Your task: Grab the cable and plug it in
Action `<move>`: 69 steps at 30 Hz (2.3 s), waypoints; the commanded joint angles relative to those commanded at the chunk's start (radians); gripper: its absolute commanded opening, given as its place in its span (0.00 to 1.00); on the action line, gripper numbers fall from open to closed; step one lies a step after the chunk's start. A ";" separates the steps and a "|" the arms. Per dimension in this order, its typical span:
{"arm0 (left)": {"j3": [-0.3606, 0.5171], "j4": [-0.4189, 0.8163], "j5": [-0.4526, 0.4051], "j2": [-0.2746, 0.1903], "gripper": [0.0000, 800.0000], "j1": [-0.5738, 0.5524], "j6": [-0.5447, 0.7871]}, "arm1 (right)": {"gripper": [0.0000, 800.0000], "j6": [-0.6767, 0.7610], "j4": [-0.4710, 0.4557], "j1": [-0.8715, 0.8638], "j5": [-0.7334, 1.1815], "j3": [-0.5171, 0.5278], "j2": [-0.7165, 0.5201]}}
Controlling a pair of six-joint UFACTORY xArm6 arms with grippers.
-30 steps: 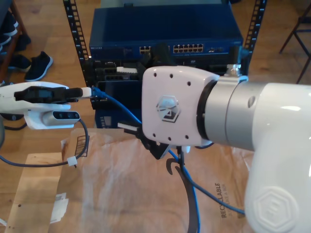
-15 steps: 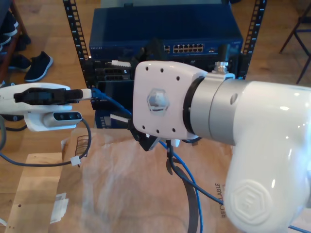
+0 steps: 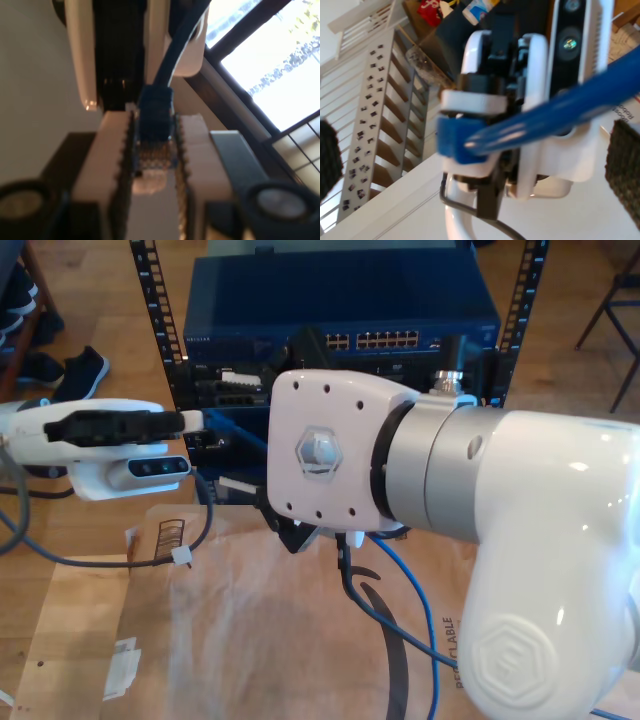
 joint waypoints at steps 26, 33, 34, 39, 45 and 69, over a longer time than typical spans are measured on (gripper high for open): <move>-0.026 -0.011 0.002 0.006 0.03 -0.002 -0.003 | 0.58 0.000 0.000 0.000 0.000 0.002 -0.025; -0.025 -0.009 0.002 0.005 0.03 -0.006 -0.003 | 0.55 0.000 -0.002 0.000 0.000 0.002 -0.026; -0.025 -0.009 0.003 0.005 0.03 -0.006 -0.003 | 0.55 0.000 -0.002 0.000 0.000 0.002 -0.026; -0.021 -0.009 0.005 0.003 0.03 -0.009 -0.003 | 0.49 0.000 -0.002 0.000 -0.009 0.002 -0.025; -0.020 -0.009 0.006 0.000 0.03 -0.009 -0.003 | 0.48 0.000 -0.003 0.000 -0.012 0.002 -0.025; -0.017 -0.008 0.011 -0.011 0.03 -0.028 0.000 | 0.32 0.000 -0.003 0.000 -0.014 0.002 -0.023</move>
